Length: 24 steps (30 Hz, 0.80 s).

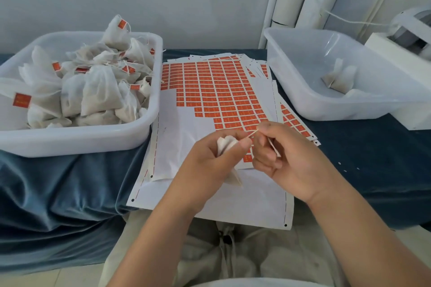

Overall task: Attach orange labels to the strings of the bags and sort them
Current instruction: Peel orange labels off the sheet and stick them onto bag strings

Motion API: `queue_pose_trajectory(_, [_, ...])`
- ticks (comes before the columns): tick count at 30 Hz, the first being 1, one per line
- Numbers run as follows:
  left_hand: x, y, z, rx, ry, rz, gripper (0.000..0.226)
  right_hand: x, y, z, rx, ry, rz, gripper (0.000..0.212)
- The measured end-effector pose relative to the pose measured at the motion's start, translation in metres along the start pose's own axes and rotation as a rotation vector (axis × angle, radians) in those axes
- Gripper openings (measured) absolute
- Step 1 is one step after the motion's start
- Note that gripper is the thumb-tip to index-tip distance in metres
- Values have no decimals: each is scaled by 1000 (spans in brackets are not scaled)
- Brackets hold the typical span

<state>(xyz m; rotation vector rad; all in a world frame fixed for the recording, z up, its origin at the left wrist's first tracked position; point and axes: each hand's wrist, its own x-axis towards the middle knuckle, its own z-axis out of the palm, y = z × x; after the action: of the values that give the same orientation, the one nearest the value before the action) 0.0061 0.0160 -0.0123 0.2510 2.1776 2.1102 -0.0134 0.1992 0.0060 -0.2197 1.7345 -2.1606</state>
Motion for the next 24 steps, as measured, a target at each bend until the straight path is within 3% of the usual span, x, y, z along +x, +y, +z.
queue_pose_trajectory(3, [-1, 3, 2, 44, 108, 84, 32, -2, -3, -3, 246, -59, -41, 34])
queue_pose_trajectory(6, [-2, 3, 0, 80, 99, 194, 31, -4, -5, -1, 475, -158, -131, 32])
queue_pose_trajectory(10, [-3, -1, 3, 135, -23, 222, 35, -2, -6, 7, 408, -199, -218, 23])
queue_pose_trajectory(12, [-3, -3, 7, 159, -122, 206, 34, -3, -7, 5, 497, -195, -197, 24])
queue_pose_trajectory(15, [0, -13, 3, 367, 18, 249, 30, -4, -11, -3, 609, -115, -187, 20])
queue_pose_trajectory(18, [9, -25, -14, 858, 305, 176, 39, -4, -20, -17, 327, 137, -174, 23])
queue_pose_trajectory(21, [15, -38, -26, 1052, 290, 24, 56, -5, -19, -22, -258, 409, -220, 29])
queue_pose_trajectory(24, [18, -45, -31, 1114, 304, 36, 48, 0, -8, -18, -545, 447, -203, 26])
